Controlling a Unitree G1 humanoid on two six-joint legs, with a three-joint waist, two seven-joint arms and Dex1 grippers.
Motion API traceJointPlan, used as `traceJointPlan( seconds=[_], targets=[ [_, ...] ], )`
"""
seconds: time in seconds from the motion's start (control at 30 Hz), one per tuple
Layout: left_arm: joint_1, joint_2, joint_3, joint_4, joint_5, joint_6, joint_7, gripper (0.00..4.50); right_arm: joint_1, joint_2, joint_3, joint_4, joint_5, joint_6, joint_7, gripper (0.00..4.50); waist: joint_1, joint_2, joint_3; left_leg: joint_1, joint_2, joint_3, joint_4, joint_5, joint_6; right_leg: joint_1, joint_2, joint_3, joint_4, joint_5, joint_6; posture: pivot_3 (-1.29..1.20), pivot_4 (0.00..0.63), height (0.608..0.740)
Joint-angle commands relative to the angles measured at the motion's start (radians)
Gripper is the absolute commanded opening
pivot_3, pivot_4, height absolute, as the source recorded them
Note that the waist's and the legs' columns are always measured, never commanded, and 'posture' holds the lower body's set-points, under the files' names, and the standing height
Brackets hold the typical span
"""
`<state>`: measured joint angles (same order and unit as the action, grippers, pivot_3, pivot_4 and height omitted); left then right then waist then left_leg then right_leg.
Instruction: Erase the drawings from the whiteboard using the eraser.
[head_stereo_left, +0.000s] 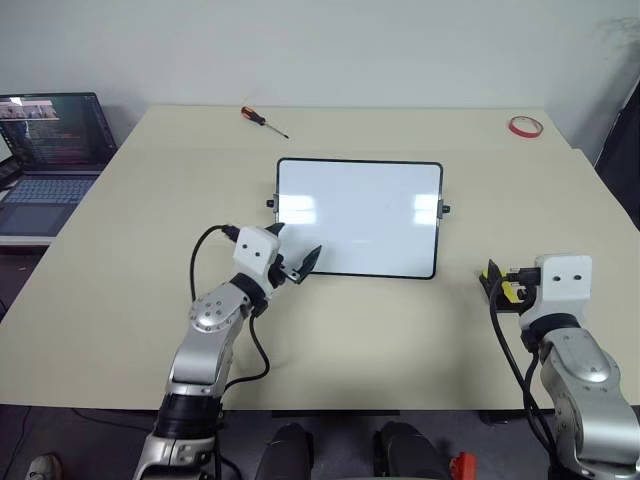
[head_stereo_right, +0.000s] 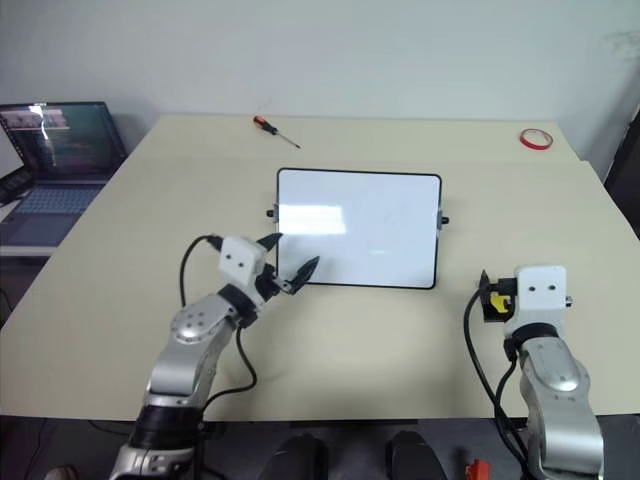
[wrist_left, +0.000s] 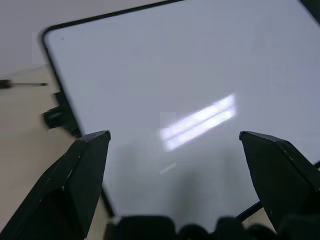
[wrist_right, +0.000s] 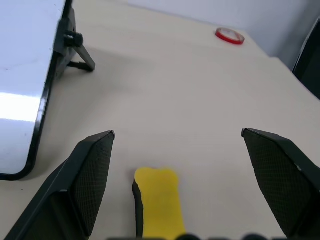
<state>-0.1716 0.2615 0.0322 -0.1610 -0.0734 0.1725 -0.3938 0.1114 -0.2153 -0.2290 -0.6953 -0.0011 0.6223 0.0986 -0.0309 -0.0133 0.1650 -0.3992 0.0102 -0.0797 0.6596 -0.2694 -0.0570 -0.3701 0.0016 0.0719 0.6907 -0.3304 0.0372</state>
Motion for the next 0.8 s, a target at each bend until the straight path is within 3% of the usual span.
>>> traceJointPlan(
  seconds=[0.03,0.4,0.8],
  targets=[
    [0.068,-0.008,0.028,-0.122,0.038,-0.016,0.085,4.50,0.057,0.016,0.020,-0.049,-0.023,-0.096,-0.018,4.46,0.000,0.000,0.000,0.000,0.000,0.000,0.000,0.000,0.000,0.000,0.000,0.000,0.000,0.000,0.000,0.00,0.150,0.740],
    [0.286,-0.062,-0.035,-0.282,0.100,-0.024,0.184,4.50,0.321,0.036,0.023,0.005,-0.021,-0.383,0.007,4.46,0.001,0.000,0.000,0.001,0.000,0.000,0.000,0.000,0.000,0.001,0.000,0.000,-0.001,0.000,0.000,0.00,0.150,0.740],
    [0.288,-0.066,-0.072,-0.249,0.102,-0.057,0.178,4.50,0.417,0.079,0.053,-0.091,-0.074,-0.343,-0.030,4.46,0.001,0.000,0.000,0.001,-0.001,0.000,0.000,0.000,0.000,0.002,0.000,0.000,0.000,-0.001,-0.001,0.00,0.150,0.740]
  ],
)
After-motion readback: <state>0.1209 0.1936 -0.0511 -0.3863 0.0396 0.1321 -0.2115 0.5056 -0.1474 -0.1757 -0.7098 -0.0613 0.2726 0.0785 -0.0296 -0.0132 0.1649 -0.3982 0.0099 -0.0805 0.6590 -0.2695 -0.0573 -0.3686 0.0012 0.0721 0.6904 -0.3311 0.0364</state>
